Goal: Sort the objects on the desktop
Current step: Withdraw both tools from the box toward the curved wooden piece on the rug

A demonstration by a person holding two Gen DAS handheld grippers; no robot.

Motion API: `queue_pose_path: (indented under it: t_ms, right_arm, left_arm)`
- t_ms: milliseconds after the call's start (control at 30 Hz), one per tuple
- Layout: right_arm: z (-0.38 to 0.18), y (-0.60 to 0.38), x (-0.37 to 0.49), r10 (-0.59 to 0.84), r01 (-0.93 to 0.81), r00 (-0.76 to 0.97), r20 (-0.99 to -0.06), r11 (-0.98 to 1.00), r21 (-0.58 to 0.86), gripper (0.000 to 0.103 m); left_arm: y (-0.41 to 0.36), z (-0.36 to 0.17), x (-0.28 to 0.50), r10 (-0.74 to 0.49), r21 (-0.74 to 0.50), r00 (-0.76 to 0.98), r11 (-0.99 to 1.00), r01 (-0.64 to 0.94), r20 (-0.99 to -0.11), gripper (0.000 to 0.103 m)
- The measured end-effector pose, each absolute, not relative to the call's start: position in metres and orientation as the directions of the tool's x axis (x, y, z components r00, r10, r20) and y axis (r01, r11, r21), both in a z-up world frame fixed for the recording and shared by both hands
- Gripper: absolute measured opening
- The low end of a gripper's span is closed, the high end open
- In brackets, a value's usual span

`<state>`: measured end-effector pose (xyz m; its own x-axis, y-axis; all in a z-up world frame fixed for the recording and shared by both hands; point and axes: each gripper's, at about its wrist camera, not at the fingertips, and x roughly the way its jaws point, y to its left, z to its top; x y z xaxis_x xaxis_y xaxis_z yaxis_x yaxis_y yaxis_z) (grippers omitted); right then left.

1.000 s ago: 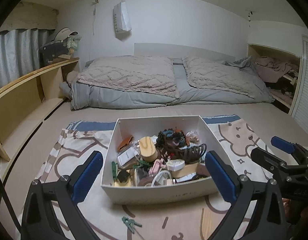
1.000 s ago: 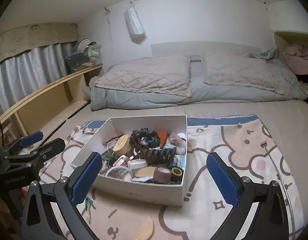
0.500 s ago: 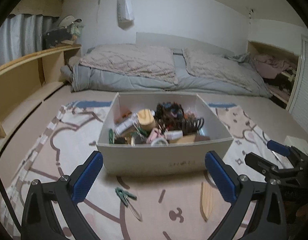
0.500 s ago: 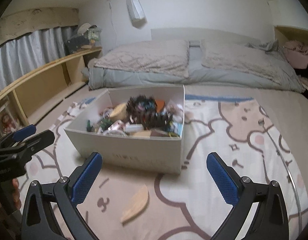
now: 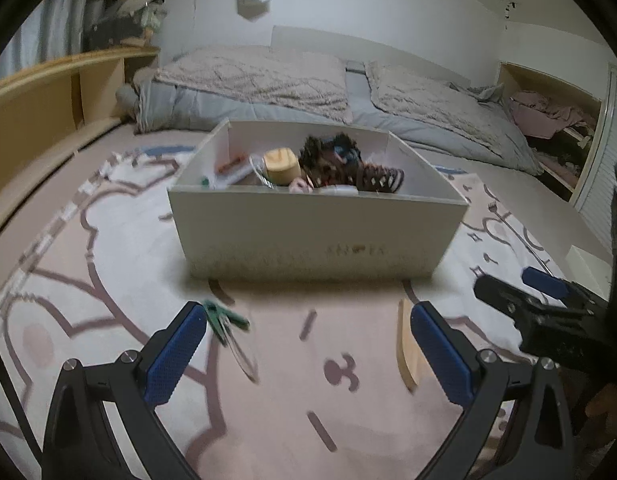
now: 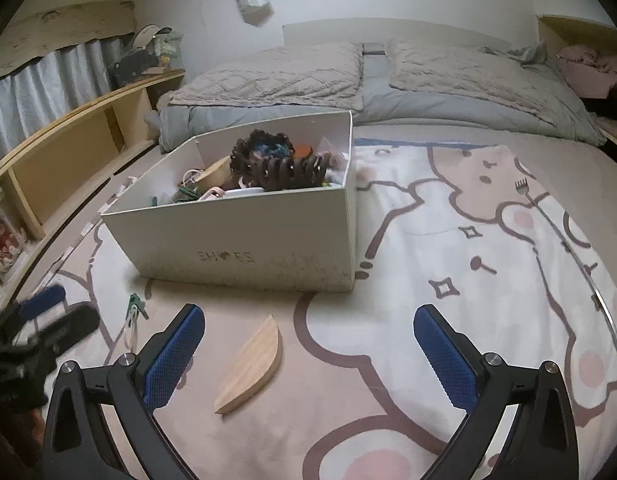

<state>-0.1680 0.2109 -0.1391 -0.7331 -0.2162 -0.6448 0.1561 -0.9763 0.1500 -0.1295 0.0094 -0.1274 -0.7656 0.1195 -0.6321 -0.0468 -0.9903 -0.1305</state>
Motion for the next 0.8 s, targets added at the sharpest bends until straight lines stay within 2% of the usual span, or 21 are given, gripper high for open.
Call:
queue_pose_path:
  t_ms: [300,600,767,800]
  right_arm:
    - [-0.16,0.217,-0.179,-0.213,0.126,-0.703,-0.678,-0.976,0.176,0.103]
    - [-0.18,0.223,-0.195,-0.204,0.081,-0.651,-0.731,-0.976,0.2,0.103]
    - [-0.192,0.229,-0.204,-0.247,0.061,-0.607,-0.756,-0.962,0.266,0.103]
    - [-0.192,0.229,-0.204,-0.265,0.063,-0.604,-0.752,-0.956,0.286,0.1]
  left_arm:
    - [0.036,-0.167,-0.127,0.176,-0.161,-0.675,-0.983,-0.085,-0.717,0.103]
    - [0.058,-0.19,-0.13,0.198,-0.164,-0.635,-0.98,-0.113,-0.747,0.103]
    - [0.066,-0.2,-0.134,0.199,-0.149,-0.606,-0.98,-0.132,-0.77,0.103]
    - [0.065,-0.201,-0.136,0.191,-0.141,-0.605,-0.981,-0.13,-0.773,0.103]
